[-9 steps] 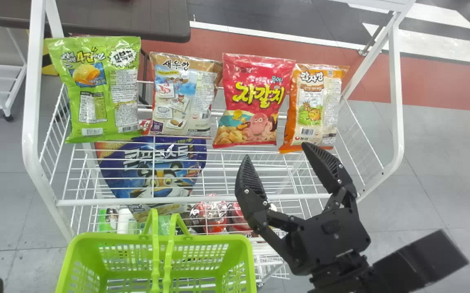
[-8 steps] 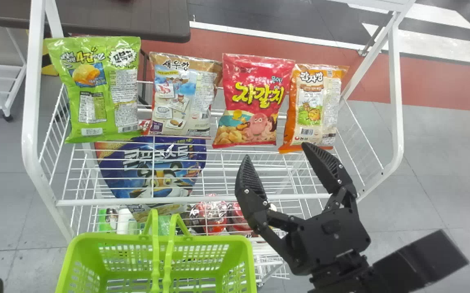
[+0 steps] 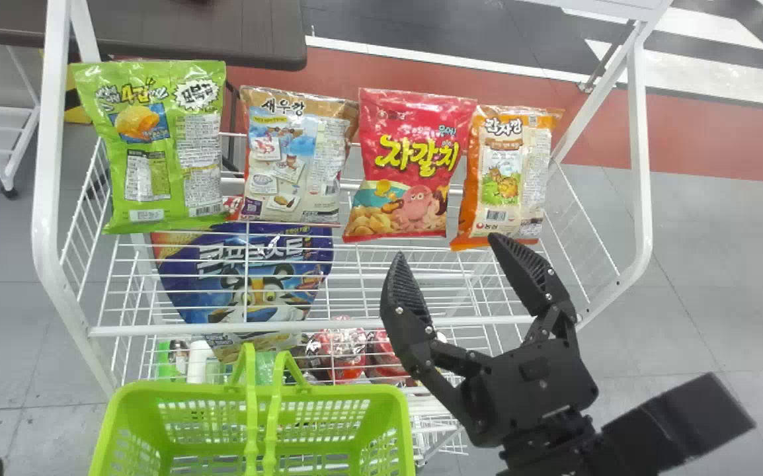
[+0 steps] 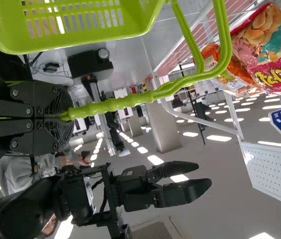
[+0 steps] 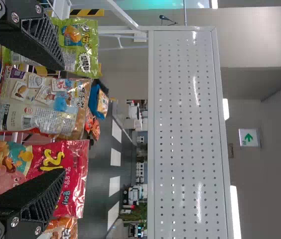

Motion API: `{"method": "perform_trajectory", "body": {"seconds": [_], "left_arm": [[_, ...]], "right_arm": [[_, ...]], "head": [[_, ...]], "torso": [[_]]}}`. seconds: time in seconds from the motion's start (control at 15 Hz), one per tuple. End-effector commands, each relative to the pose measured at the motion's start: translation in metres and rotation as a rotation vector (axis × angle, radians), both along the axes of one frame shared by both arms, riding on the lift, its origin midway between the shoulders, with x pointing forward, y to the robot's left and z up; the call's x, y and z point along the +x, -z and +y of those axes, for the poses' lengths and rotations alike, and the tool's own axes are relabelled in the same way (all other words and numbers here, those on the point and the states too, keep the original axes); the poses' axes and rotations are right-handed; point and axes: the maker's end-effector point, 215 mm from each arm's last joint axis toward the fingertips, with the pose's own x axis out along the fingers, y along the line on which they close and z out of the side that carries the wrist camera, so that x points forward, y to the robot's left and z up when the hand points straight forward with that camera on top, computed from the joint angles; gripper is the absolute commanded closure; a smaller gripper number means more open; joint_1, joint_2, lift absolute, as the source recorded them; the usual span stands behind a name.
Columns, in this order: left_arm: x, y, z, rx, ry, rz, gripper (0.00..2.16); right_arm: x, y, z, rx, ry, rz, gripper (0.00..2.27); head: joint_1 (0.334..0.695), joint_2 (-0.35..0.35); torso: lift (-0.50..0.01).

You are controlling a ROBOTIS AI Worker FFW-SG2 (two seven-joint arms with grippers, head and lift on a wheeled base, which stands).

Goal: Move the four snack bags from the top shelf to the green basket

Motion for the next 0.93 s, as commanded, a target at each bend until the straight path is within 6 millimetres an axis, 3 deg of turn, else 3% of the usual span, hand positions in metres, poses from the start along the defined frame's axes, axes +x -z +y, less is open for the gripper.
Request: {"method": "perform_trajectory", "body": {"seconds": [0.0,0.87], "left_arm": [[0.000,0.000,0.000,0.000,0.000,0.002,1.36],[-0.008,-0.004,-0.001,0.005,0.007,0.005,1.36]], "right_arm": [[0.001,0.004,-0.003,0.003,0.009,0.011,0.08],[0.008,0.018,-0.011,0.011,0.041,0.048,0.08]], "head": [[0.695,-0.278],[0.695,-0.302]], "torso": [[0.000],[0.000]]}}
